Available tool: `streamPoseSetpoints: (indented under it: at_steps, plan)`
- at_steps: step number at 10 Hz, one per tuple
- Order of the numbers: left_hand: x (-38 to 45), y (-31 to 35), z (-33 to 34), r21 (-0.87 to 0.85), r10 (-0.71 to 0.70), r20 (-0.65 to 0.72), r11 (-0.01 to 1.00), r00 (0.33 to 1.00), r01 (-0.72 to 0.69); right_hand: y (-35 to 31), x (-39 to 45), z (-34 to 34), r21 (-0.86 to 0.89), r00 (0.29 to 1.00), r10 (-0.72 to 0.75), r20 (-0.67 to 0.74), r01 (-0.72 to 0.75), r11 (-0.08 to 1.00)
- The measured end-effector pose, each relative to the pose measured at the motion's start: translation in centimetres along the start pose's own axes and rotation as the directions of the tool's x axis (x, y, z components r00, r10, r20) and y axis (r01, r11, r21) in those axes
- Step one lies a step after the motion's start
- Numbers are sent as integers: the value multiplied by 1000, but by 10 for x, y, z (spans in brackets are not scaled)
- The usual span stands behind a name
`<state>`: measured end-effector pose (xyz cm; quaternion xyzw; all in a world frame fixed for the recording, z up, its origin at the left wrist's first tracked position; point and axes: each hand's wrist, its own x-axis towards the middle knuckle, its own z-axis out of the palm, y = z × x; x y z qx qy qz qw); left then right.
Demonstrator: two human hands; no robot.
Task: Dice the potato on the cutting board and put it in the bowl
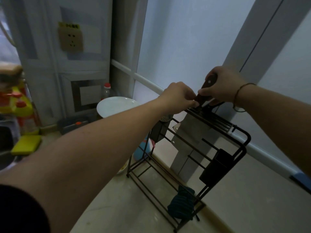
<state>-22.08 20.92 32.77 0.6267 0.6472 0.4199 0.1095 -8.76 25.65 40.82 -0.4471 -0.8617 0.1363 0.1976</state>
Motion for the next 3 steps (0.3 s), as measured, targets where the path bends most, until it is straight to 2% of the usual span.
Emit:
streamPoseSetpoints:
  at_steps: [2, 3]
  plan:
    - [-7, 3, -1, 57, 21, -20, 998, 1000, -19, 2, -8, -2, 18, 999, -20, -30, 20, 1000]
    - [-14, 3, 1, 25, 5, -76, 1000, 997, -3, 6, -18, -10, 1, 998, -25, -62, 26, 1000]
